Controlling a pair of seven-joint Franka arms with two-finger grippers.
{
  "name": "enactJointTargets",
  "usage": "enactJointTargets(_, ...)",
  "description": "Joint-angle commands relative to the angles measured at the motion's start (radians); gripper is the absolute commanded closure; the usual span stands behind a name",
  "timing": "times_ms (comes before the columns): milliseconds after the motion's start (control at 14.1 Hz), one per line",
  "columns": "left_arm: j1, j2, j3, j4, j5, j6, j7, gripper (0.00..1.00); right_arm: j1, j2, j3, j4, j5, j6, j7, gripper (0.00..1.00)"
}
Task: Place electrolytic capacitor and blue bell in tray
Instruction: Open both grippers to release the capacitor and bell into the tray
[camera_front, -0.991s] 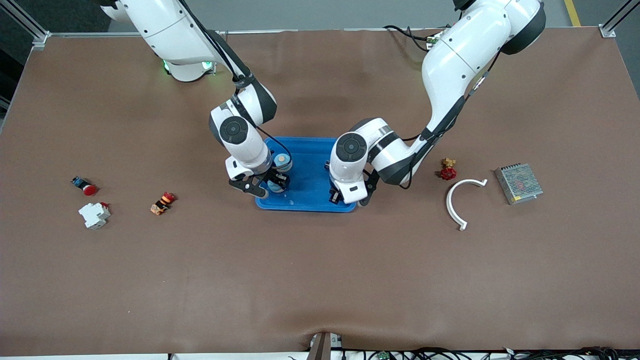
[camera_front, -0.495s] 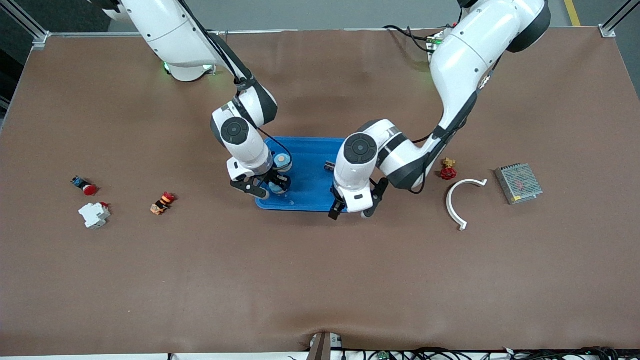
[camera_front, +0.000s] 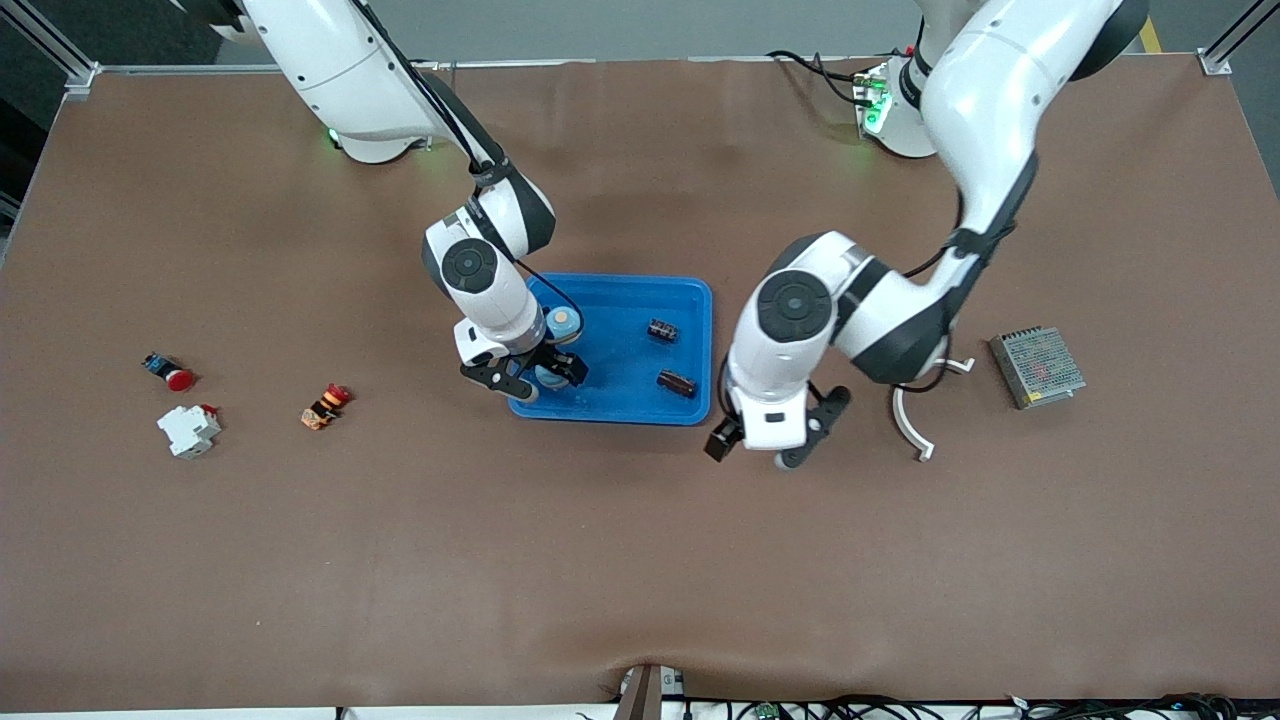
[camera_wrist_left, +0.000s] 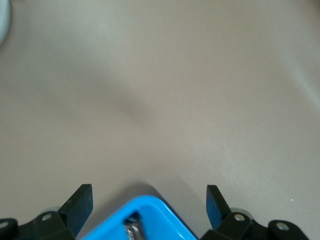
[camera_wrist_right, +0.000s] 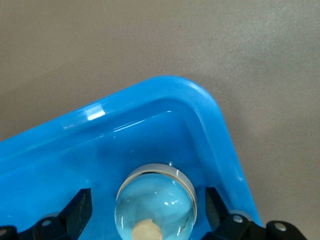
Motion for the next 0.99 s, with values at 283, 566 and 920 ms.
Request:
enactJointTargets(283, 0.231, -0.231, -0.001, -0.024, -0.153, -0.206, 0.523, 0.00, -0.008, -0.083, -0.009, 0.124, -0.009, -0.277, 0.007, 0.00)
enactJointTargets(566, 0.369, -0.297, -0.001, -0.024, -0.153, -0.264, 0.737, 0.00, -0.077, -0.083, -0.009, 0.211, -0.009, -0.374, -0.100, 0.00)
enactJointTargets(920, 0.467, -0.389, 0.008, -0.024, -0.151, -0.379, 0.930, 0.00, -0.220, -0.069, -0.011, 0.262, -0.011, -0.376, -0.353, 0.00)
